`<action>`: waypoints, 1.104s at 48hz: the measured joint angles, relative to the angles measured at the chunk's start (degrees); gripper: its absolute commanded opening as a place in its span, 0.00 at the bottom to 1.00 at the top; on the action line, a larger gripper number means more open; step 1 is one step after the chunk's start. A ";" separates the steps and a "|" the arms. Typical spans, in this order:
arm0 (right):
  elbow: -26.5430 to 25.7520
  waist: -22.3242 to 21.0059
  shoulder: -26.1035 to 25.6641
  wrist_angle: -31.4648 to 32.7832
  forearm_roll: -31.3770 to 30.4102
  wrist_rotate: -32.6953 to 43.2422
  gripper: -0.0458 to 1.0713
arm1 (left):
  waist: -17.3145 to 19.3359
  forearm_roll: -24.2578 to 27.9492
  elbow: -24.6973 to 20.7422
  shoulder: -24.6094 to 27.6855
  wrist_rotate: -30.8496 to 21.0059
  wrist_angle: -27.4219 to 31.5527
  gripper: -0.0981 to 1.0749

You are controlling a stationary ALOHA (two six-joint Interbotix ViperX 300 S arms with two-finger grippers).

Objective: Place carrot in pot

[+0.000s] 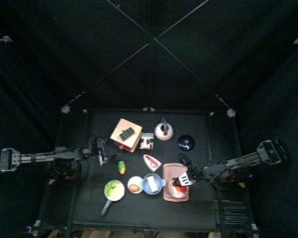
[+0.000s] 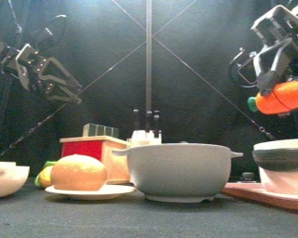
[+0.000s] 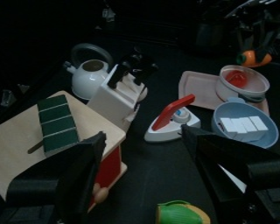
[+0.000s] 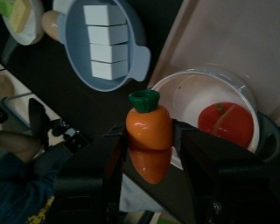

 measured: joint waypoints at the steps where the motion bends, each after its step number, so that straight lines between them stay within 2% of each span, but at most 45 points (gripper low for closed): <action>1: 0.00 0.53 0.53 0.18 -1.41 1.58 0.65 | 0.09 -0.18 0.00 0.00 0.09 0.00 0.95; 9: 0.00 3.16 3.34 0.97 -11.43 12.48 0.66 | 0.00 -0.18 0.00 0.00 0.00 0.00 0.95; 16: 0.09 4.13 4.92 2.64 -16.44 19.16 0.66 | 0.00 0.00 0.00 0.00 0.00 0.00 0.95; 25: 0.26 5.01 5.10 3.78 -17.23 20.83 0.70 | 0.00 0.00 0.00 0.00 0.00 0.00 0.95; 36: 0.00 5.45 6.50 4.31 -16.96 20.74 0.83 | 0.00 -0.18 0.00 0.00 -0.09 0.00 0.95; 53: -0.53 5.89 6.59 4.39 -15.82 19.95 0.85 | -0.09 -0.18 0.00 -0.09 -0.09 0.00 0.95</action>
